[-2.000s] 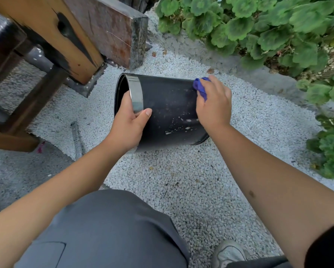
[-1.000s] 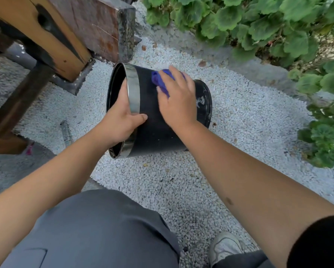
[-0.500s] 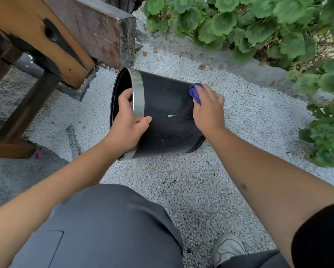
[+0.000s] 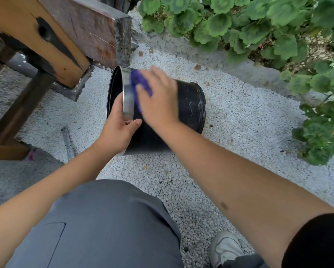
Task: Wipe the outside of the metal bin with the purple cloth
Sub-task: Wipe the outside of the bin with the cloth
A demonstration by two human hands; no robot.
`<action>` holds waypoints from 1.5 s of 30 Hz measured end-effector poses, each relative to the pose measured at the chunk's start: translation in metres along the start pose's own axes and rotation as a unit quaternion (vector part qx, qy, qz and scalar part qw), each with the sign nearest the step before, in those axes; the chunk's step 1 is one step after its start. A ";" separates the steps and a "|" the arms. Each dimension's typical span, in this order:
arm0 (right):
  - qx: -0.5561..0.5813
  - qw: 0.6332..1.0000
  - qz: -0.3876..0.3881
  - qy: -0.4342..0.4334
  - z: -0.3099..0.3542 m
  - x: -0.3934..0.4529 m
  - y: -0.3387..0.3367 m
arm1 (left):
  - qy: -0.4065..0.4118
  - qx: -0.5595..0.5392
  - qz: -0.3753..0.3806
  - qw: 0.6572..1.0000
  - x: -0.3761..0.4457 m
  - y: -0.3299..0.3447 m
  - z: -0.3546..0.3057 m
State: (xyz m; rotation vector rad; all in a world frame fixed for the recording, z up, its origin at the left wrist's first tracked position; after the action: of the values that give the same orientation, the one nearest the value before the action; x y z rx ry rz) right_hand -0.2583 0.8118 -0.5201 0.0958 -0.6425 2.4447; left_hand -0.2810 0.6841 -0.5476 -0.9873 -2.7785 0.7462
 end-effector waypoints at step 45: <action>-0.118 0.992 0.040 0.015 -0.038 0.040 0.008 | -0.026 -0.002 0.014 1.000 -0.001 -0.002 0.019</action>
State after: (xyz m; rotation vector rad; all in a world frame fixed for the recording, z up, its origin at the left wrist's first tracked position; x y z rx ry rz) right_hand -0.2923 0.8454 -0.5487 -0.0626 -0.9325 2.4215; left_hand -0.2857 0.6744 -0.5633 -1.0238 -2.8170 0.7804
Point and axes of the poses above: each hand's wrist, its own x-axis towards the middle knuckle, its own y-axis out of the palm, z = x × y, the point moved 8 cm from there along x, towards the middle knuckle, and after that the axes turned 6 degrees about x, right-handed, at the moved point
